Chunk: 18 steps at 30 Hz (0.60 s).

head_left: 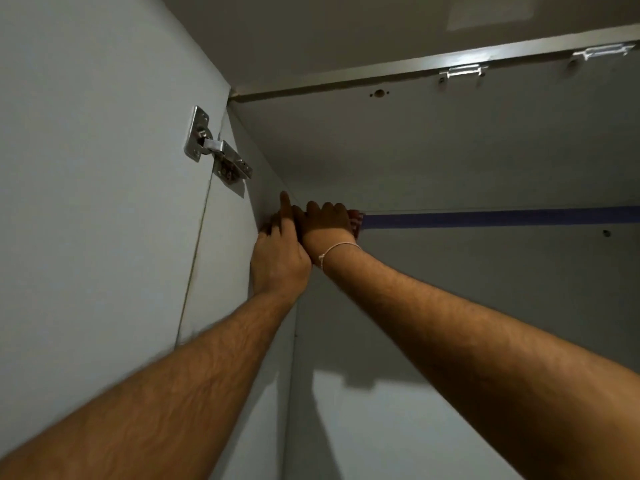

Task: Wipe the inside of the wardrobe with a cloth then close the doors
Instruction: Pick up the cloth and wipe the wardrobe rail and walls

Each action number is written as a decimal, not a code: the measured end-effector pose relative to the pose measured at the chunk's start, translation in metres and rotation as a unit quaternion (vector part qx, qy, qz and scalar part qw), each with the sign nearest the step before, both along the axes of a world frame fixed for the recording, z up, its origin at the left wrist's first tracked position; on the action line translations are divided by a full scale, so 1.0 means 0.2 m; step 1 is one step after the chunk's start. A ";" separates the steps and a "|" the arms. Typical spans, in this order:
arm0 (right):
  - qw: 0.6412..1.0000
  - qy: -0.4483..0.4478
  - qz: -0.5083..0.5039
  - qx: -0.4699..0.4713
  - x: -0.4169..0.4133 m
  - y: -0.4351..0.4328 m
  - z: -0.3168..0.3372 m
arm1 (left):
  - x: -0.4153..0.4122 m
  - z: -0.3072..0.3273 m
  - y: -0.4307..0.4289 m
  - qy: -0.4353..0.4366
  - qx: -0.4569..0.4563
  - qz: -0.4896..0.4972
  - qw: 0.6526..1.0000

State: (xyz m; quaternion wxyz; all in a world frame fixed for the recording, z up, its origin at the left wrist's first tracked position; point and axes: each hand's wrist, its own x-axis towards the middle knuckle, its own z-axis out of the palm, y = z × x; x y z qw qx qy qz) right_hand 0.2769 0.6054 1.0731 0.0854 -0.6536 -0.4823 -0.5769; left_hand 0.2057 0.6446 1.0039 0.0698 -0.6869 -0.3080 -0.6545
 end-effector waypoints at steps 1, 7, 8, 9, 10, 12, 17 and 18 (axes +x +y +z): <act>1.000 -0.010 0.007 0.003 0.02 -0.01 -0.01 | 0.01 -0.01 0.01 -0.001 0.008 0.007 1.000; 0.998 -0.043 0.034 0.006 0.06 -0.03 0.00 | 0.03 0.00 0.06 -0.016 0.041 0.026 0.999; 0.998 -0.049 0.036 0.007 0.07 -0.05 -0.01 | 0.03 0.00 0.07 -0.017 0.043 0.030 0.998; 0.998 -0.053 0.033 0.007 0.11 -0.08 -0.01 | 0.04 0.00 0.07 -0.016 0.043 0.032 0.998; 0.998 -0.060 0.031 0.010 0.15 -0.11 -0.02 | 0.05 -0.01 0.07 -0.011 0.039 0.036 0.999; 0.995 -0.085 0.027 0.033 0.27 -0.19 -0.03 | 0.08 0.00 0.07 0.006 0.026 0.042 0.999; 0.991 -0.109 0.029 0.068 0.57 -0.45 -0.03 | 0.29 0.13 -0.10 0.059 0.061 0.042 0.996; 0.991 -0.110 0.025 0.070 0.63 -0.51 -0.03 | 0.36 0.15 -0.17 0.073 0.091 0.017 0.993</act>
